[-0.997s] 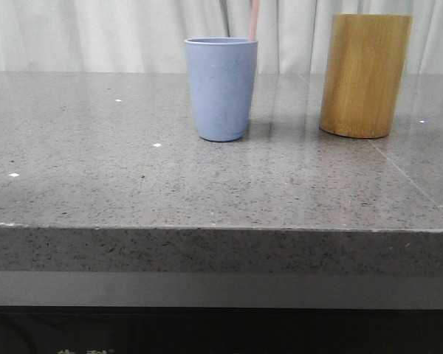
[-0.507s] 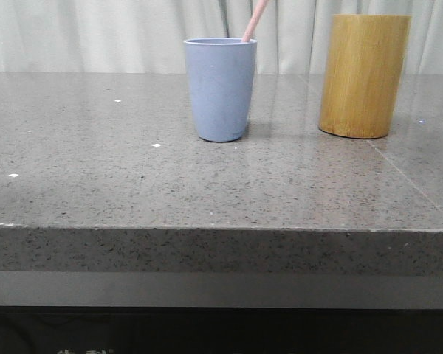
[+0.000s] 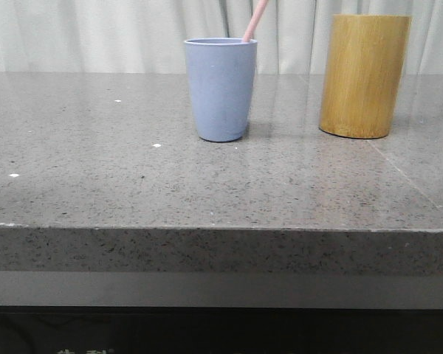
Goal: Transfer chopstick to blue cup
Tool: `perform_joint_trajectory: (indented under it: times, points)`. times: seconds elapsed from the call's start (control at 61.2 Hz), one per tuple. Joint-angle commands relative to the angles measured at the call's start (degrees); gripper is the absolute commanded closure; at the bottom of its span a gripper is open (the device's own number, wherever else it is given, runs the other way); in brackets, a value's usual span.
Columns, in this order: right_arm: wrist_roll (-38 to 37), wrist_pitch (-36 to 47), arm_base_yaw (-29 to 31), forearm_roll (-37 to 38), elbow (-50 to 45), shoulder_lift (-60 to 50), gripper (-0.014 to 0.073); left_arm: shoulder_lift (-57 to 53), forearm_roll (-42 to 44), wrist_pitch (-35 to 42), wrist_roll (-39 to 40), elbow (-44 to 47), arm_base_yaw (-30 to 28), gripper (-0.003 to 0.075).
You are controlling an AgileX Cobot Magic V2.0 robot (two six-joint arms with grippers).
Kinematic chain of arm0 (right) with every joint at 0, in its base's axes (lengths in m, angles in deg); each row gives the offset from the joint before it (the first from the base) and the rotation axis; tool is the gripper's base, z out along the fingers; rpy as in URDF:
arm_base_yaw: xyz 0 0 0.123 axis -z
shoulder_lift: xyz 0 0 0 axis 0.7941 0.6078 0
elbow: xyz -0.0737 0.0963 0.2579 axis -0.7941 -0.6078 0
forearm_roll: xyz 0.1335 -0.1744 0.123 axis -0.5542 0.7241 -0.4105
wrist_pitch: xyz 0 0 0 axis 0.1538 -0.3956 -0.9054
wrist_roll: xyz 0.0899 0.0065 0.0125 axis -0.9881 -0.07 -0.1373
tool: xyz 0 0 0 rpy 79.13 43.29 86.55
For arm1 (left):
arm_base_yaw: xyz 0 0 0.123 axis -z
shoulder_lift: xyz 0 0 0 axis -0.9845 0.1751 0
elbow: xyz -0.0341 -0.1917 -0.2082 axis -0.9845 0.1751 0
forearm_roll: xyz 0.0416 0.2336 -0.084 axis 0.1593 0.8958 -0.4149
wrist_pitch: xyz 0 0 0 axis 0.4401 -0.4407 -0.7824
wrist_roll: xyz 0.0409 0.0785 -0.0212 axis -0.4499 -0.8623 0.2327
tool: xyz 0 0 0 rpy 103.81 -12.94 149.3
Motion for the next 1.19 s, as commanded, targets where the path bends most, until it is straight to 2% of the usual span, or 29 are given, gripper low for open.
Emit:
perform_joint_trajectory:
  times: [0.0, 0.082, 0.147, 0.409, 0.507, 0.965, 1.046, 1.177]
  points:
    - [-0.09, 5.86, 0.38, -0.15, -0.39, -2.31, 0.0201, -0.28, -0.54, 4.38, 0.35, -1.34, -0.19, 0.0417]
    - [-0.09, 5.55, 0.38, -0.15, -0.51, -2.74, 0.0204, -0.28, -0.54, 4.38, 0.35, -1.34, -0.19, 0.042]
    - [-0.09, 5.4, 0.38, -0.15, -0.51, -2.74, 0.0242, -0.28, -0.54, 4.38, 0.35, -1.34, -0.19, 0.0447]
    - [-0.09, 4.33, 0.38, -0.15, -0.52, -2.68, 0.0601, -0.28, -0.54, 4.38, 0.35, -1.34, -0.19, 0.0723]
    - [-0.09, 4.42, 0.38, -0.27, -0.52, -2.68, 0.0666, -0.28, -0.54, 4.6, 0.35, -1.34, -0.19, 0.0739]
    - [-0.09, 4.27, 0.38, -0.33, -0.52, -2.68, 0.066, -0.67, -0.67, 5.63, 0.35, -0.12, -0.07, 0.0739]
    - [-0.09, 4.27, 0.38, -0.33, -0.52, -2.68, 0.066, -4.48, 0.24, 9.82, 0.12, 3.72, -2.55, 0.0739]
    - [-0.09, 4.27, 0.38, -0.33, -0.52, -2.68, 0.066, -16.98, 0.24, 25.09, 0.12, 17.38, -10.2, 0.0739]
